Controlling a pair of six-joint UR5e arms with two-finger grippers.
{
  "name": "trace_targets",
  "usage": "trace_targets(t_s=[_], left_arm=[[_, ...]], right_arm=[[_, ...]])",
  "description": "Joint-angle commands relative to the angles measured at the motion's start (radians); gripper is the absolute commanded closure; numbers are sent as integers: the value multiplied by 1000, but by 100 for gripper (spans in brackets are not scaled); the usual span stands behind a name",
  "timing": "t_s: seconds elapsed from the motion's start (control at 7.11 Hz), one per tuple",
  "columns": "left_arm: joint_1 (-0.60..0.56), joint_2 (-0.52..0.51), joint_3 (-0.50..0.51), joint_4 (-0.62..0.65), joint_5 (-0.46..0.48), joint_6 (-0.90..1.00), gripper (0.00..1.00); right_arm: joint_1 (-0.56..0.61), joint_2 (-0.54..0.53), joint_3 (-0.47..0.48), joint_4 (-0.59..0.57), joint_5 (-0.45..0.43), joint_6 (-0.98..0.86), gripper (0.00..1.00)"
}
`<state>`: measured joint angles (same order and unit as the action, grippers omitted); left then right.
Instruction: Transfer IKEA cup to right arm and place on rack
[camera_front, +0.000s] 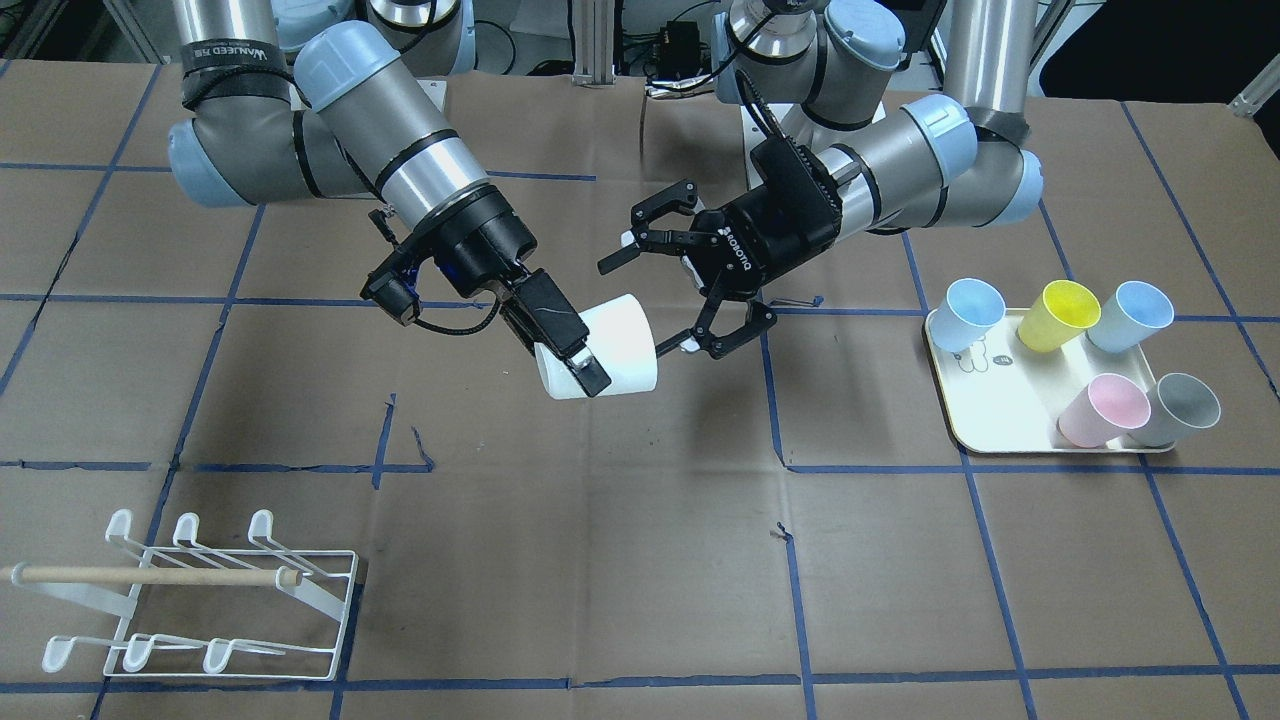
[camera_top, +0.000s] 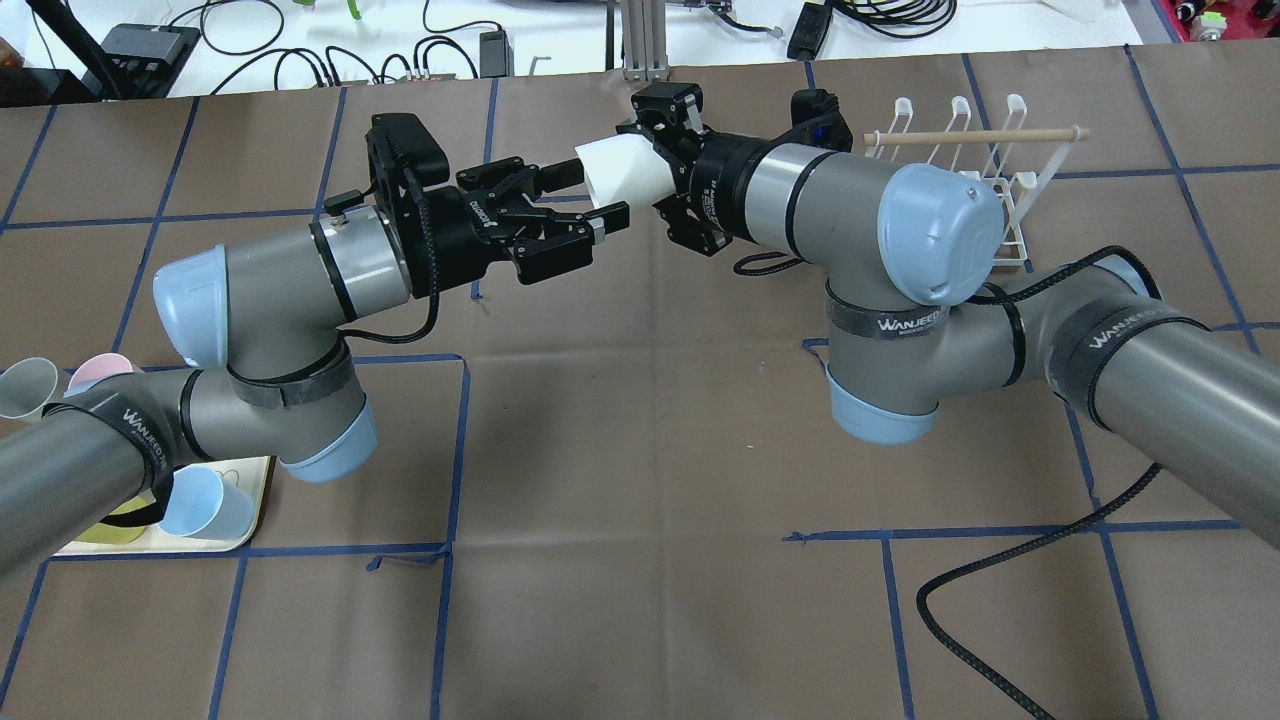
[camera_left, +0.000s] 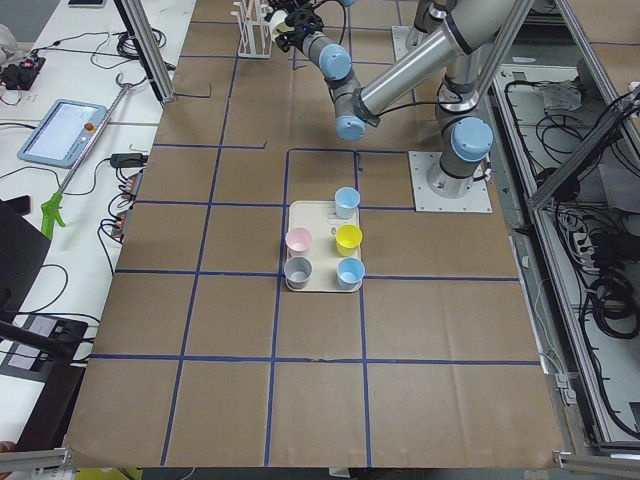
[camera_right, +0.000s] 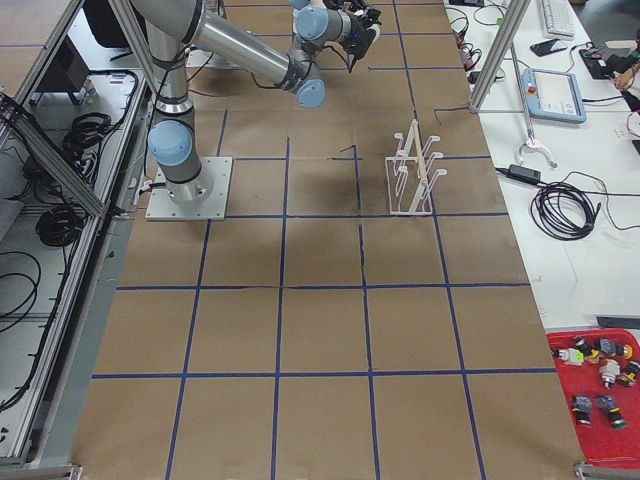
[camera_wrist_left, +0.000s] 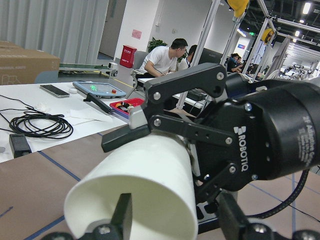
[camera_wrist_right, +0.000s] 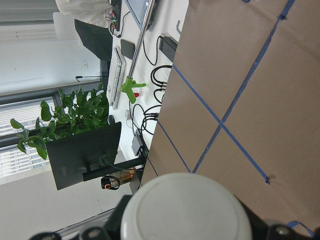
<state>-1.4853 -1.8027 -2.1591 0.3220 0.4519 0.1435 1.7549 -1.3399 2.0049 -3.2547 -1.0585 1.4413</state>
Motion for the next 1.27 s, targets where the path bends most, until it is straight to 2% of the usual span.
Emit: trace_targets(t_s=[0.0, 0.28, 0.42, 0.7, 0.84, 0.99, 1.13], left_arm=[[129, 9, -5, -3, -106, -7, 2], [224, -9, 4, -6, -160, -7, 3], [224, -29, 19, -15, -142, -7, 3], [200, -27, 90, -59, 118, -60, 3], [177, -18, 103, -139, 261, -61, 3], [140, 3, 140, -279, 386, -61, 3], [100, 28, 189, -434, 518, -59, 3]], right_arm=[[-11, 1, -5, 1, 0, -42, 72], [-105, -5, -11, 1, 3, -149, 74], [-165, -7, -14, 1, 64, -253, 82], [-222, 2, -76, -2, 57, -585, 83], [-230, 14, -86, -6, -48, -807, 83], [-247, 28, -95, -16, -158, -1020, 83], [-283, 41, -119, -19, -181, -1220, 83]])
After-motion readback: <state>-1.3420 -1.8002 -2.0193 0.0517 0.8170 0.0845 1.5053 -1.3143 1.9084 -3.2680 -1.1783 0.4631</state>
